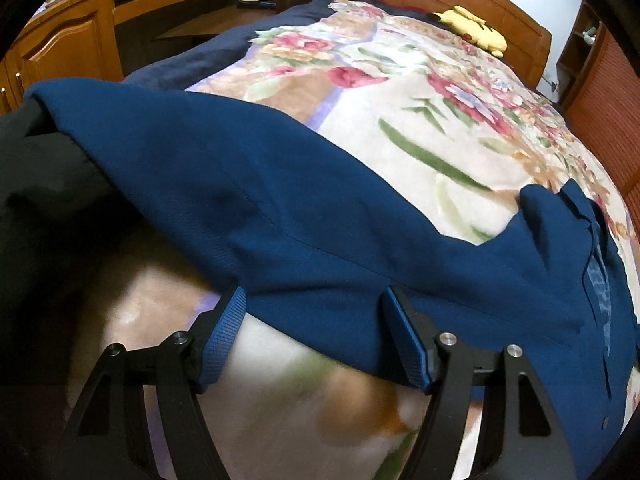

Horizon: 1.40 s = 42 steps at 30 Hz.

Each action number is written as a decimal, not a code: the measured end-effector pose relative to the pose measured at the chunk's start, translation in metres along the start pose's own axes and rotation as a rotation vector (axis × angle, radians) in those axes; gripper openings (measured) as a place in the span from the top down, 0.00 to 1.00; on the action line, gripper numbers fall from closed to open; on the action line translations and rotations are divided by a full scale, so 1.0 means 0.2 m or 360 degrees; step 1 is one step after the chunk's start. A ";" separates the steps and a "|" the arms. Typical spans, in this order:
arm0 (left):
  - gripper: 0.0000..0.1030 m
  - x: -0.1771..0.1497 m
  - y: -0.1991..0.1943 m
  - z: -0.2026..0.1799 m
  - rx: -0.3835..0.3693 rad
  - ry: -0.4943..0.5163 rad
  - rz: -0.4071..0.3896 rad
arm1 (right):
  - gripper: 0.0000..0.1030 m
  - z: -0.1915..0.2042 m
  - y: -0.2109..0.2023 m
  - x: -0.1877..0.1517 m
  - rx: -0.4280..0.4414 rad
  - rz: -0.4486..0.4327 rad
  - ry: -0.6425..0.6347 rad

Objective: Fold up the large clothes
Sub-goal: 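Grasp the navy jacket sleeve cuff with the left tool, then fold the held sleeve across the jacket front and open the left tool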

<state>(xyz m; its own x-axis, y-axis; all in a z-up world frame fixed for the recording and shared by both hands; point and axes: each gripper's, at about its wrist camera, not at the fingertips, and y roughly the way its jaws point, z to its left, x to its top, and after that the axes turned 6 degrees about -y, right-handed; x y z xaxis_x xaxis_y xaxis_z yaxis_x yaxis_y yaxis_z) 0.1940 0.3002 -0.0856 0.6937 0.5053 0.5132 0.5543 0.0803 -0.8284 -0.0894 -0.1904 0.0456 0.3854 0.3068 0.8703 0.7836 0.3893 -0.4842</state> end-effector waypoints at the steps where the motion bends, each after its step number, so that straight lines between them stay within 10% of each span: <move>1: 0.32 0.00 0.01 0.00 -0.0008 -0.0009 0.0007 | 0.02 -0.01 0.00 0.00 0.0003 0.0001 0.0002; 10: 0.92 -0.01 0.01 -0.11 -0.0007 0.0137 0.0023 | 0.02 -0.08 0.01 -0.06 0.0029 0.0010 0.0063; 17: 0.94 -0.03 -0.25 -0.26 -0.0067 0.0289 -0.0228 | 0.02 -0.10 0.00 -0.06 0.0010 0.0025 0.0073; 28: 0.94 -0.27 -0.80 -0.81 -0.0477 0.0679 -0.0435 | 0.02 -0.19 -0.14 -0.09 -0.0172 -0.0006 0.0123; 33: 0.90 -0.39 -0.88 -0.90 -0.0532 0.0816 -0.0378 | 0.02 -0.18 -0.20 -0.11 -0.0247 -0.0020 0.0173; 42: 0.22 -0.49 -0.99 -0.77 -0.0603 0.0816 -0.0436 | 0.02 -0.16 -0.21 -0.09 -0.0235 -0.0041 0.0166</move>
<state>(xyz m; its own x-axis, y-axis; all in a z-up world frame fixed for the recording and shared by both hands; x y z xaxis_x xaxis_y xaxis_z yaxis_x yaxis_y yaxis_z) 0.0877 0.1021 0.0626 0.5838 0.0322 0.8112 0.7981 -0.2057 -0.5663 -0.1137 -0.2396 0.0525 0.4069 0.2038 0.8904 0.8537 0.2619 -0.4501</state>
